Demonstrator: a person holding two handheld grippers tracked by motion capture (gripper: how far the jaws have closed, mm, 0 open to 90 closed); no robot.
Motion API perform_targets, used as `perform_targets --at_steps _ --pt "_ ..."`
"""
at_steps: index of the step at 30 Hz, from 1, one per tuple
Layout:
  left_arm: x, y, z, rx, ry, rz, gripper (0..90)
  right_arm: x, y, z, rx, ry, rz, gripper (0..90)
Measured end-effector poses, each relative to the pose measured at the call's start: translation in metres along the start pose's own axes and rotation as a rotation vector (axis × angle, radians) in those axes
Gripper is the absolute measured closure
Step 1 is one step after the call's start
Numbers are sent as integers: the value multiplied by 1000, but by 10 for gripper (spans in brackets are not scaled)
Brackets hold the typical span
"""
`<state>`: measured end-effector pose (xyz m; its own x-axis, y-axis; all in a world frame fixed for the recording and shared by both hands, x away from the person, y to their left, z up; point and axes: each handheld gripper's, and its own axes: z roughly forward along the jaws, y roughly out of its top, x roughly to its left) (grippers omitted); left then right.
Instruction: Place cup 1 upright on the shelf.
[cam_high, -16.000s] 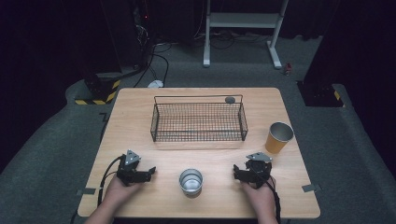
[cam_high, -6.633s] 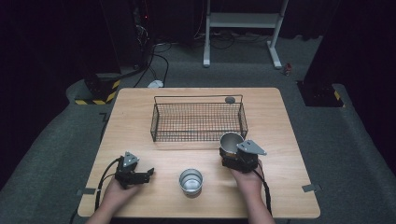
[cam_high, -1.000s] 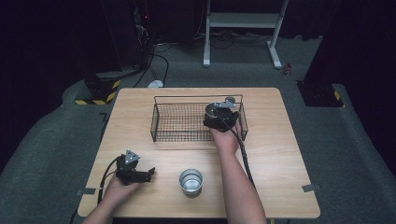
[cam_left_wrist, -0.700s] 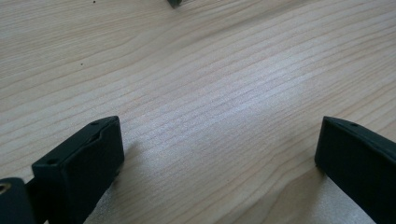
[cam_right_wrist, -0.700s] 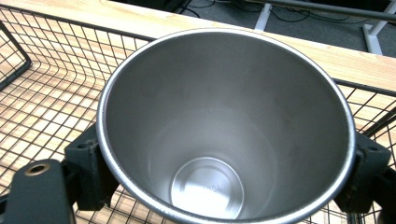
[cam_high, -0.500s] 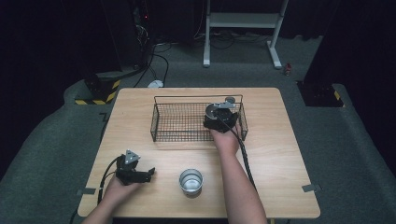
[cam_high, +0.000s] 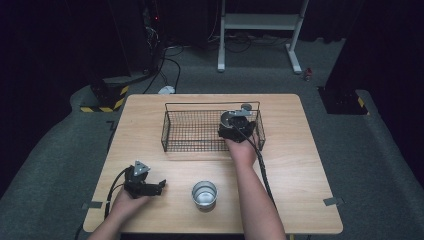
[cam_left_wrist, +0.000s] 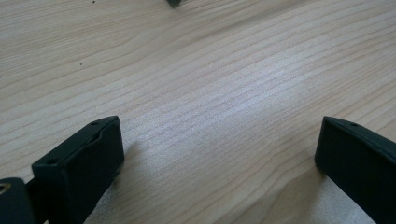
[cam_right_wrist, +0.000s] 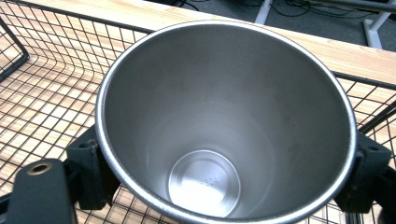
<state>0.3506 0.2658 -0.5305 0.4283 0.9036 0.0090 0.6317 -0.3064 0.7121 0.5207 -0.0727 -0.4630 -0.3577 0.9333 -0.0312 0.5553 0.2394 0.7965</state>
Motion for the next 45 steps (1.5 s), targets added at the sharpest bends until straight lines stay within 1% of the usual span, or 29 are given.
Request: perform_targets --at_steps 6,8,11,13,14,15,18,20,23,27,29,30,33,35,37,38,39,42,45 --pt "0 0 0 -2 -1 3 16 1 -1 2 15 9 1 108" --pt "0 0 0 -2 -3 1 16 1 -1 2 17 6 -8 102" --pt "0 0 0 -2 -3 1 16 2 -1 1 27 -5 2 97" --pt "0 0 0 -2 -2 2 16 1 -2 1 20 -5 -10 97" --pt "0 0 0 -2 -3 1 16 2 -2 0 16 -11 -4 97" --pt "0 0 0 -2 -3 1 16 1 -2 -2 4 -11 -12 97" --pt "0 0 0 -2 -3 1 16 -1 -4 -4 2 -12 -2 97" --pt "0 0 0 -3 -3 1 16 -2 -4 -6 -5 -16 -9 97" --pt "0 0 0 -3 -3 1 16 -2 -6 -9 -10 -8 -2 97" --pt "-1 0 0 -3 -2 1 16 -1 -7 -14 -26 0 -7 96" --pt "-1 0 0 -3 -2 1 15 0 -8 -17 -28 7 1 96" --pt "-1 0 0 -1 -3 1 16 0 -8 -18 -34 9 -8 96" --pt "-1 0 0 -3 -3 0 15 1 -10 -22 -33 18 4 96" --pt "-1 0 0 -2 -2 0 16 0 -11 -24 -38 18 -7 96" --pt "-1 0 0 -3 -2 1 15 0 -13 -26 -34 19 5 95" --pt "-1 0 0 -1 -3 0 15 -1 -13 -27 -33 15 -4 96" --pt "-1 0 0 -2 -2 1 15 -1 -14 -28 -40 16 -2 96" --pt "0 0 0 -1 -3 1 15 -1 -15 -31 -40 16 6 96" --pt "-1 0 0 -1 -3 0 15 -2 -17 -34 -47 16 -1 96"
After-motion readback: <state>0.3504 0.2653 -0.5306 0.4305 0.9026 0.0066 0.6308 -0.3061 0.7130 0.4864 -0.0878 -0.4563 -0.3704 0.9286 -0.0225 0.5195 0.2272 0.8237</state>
